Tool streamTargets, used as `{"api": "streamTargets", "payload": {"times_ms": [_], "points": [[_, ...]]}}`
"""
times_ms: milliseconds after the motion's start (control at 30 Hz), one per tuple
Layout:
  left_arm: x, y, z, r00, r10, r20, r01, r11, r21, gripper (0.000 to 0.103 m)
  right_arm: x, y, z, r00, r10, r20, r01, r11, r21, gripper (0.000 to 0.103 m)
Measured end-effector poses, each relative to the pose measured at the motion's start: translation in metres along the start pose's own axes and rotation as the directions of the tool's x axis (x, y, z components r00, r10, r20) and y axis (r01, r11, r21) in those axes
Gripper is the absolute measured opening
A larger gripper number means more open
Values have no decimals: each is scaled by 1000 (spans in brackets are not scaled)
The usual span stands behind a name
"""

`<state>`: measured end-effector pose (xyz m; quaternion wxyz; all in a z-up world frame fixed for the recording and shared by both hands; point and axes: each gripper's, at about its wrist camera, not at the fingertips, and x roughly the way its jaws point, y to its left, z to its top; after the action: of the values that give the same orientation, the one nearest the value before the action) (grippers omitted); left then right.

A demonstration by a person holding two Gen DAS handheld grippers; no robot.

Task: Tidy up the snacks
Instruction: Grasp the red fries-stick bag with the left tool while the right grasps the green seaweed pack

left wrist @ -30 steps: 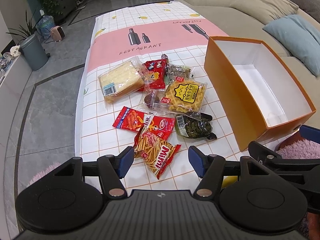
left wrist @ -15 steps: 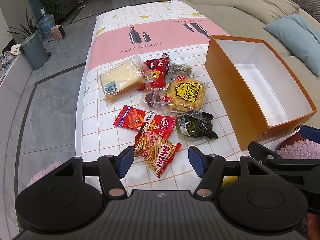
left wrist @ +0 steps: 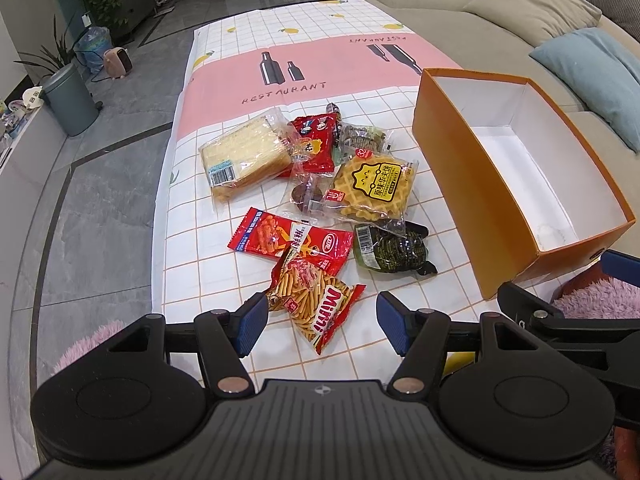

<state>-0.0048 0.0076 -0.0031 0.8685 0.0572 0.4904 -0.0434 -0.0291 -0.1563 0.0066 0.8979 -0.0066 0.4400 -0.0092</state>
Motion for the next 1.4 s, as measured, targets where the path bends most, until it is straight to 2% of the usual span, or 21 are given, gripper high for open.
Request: {"api": "streamTargets", "payload": {"times_ms": [500, 633, 733, 900, 933, 967, 1067, 1133, 1233, 1300, 1400], "points": [[4, 2, 2, 1000, -17, -15, 16, 1000, -10, 70, 2, 1, 0, 1000, -2, -2, 2, 1000, -6, 99], [7, 9, 5, 999, -38, -11, 38, 999, -31, 70, 1, 4, 1, 999, 24, 32, -23, 999, -28, 99], [13, 22, 7, 996, -87, -31, 85, 994, -64, 69, 3, 8, 4, 996, 70, 63, -65, 995, -69, 82], [31, 43, 9, 993, -100, -67, 91, 988, -123, 67, 16, 22, 8, 989, 115, 90, -100, 982, -158, 72], [37, 48, 10, 990, -116, -83, 104, 985, -137, 67, 20, 25, 9, 986, 139, 88, -121, 976, -181, 65], [43, 51, 11, 986, -135, -98, 119, 980, -157, 67, 24, 29, 10, 984, 157, 84, -138, 970, -200, 59], [63, 60, 11, 978, -156, -138, 126, 971, -204, 67, 41, 38, 11, 977, 210, 33, -196, 950, -245, 53], [76, 61, 10, 980, -124, -155, 93, 976, -196, 67, 56, 45, 10, 974, 225, -12, -220, 937, -271, 53], [94, 63, 11, 978, -117, -173, 85, 980, -182, 67, 81, 56, 7, 974, 214, -69, -225, 920, -321, 53], [105, 65, 10, 974, -118, -191, 82, 979, -188, 67, 95, 61, 5, 975, 204, -87, -221, 913, -344, 53], [118, 70, 9, 966, -126, -223, 80, 975, -207, 68, 115, 67, 6, 981, 173, -93, -195, 907, -374, 59]]}}
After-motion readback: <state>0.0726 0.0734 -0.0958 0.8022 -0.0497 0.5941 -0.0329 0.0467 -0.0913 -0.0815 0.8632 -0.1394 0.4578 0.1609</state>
